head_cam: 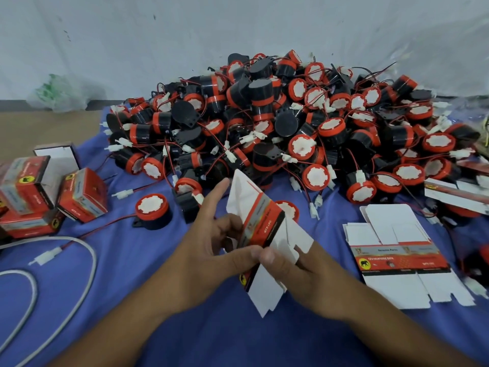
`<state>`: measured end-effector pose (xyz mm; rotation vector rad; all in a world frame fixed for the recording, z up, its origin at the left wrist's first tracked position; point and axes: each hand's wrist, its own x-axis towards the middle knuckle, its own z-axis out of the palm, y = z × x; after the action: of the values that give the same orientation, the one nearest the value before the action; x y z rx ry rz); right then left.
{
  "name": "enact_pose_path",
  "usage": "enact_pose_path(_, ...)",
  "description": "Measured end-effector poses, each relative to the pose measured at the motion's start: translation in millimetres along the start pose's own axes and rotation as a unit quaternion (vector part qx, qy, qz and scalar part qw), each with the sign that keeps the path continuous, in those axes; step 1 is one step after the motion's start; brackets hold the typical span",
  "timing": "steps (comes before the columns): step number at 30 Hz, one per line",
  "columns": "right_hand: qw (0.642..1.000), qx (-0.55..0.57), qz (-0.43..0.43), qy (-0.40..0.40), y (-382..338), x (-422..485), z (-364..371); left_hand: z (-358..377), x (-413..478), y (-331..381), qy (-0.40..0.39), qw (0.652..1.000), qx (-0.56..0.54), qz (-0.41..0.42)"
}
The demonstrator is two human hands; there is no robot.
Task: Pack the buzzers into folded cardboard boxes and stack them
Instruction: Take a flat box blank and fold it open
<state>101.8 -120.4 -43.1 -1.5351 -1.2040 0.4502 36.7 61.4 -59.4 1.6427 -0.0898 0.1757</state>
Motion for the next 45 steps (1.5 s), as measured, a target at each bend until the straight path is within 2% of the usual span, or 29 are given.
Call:
enact_pose_path(1, 0.999, 0.017, 0.015, -0.026, 2, 0, 0, 2, 0, 1, -0.012, 0.999, -0.048, -0.014)
enact_pose_path(4, 0.995, 0.007, 0.089, -0.033, 12, -5, -3, 5, 0, 4, -0.013, 0.991, -0.126, -0.043)
enact_pose_path(7, 0.994, 0.027, 0.091, -0.055, 16, -7, -5, 7, -1, 6, -0.009, 0.986, -0.153, -0.059)
enact_pose_path(12, 0.993, 0.049, 0.105, 0.001, 19, -4, -8, 3, -1, 11, 0.019, 0.971, -0.224, -0.083)
enact_pose_path(16, 0.99, 0.085, 0.108, -0.017, 19, -4, -12, 1, -3, 12, -0.052, 0.969, -0.231, -0.069)
enact_pose_path(19, 0.989, 0.105, 0.107, -0.016, 17, -4, -14, -1, -3, 11, -0.065, 0.966, -0.24, -0.069)
enact_pose_path(24, 0.986, 0.123, 0.105, 0.037, 14, -3, -17, -6, 1, 10, -0.014, 0.964, -0.256, -0.072)
enact_pose_path(27, 0.981, 0.127, 0.117, 0.083, 14, -2, -18, -4, 5, 6, 0.027, 0.962, -0.252, -0.103)
enact_pose_path(30, 0.978, 0.122, 0.121, 0.12, 17, -1, -17, -3, 9, 2, 0.089, 0.978, -0.159, -0.105)
enact_pose_path(32, 0.974, 0.131, 0.126, 0.138, 17, 2, -15, -8, 8, 0, 0.056, 0.993, -0.094, -0.034)
enact_pose_path(34, 0.967, 0.155, 0.133, 0.153, 20, 4, -15, -11, 4, 0, -0.03, 0.997, -0.063, 0.031)
enact_pose_path(37, 0.967, 0.16, 0.134, 0.149, 22, 4, -15, -12, 2, 2, -0.048, 0.998, -0.008, 0.036)
enact_pose_path(40, 0.963, 0.186, 0.138, 0.137, 22, 3, -13, -8, 3, -2, -0.048, 0.998, -0.009, 0.035)
enact_pose_path(45, 0.955, 0.261, 0.123, 0.069, 25, 6, -17, -9, 4, -6, 0.068, 0.99, -0.125, 0.006)
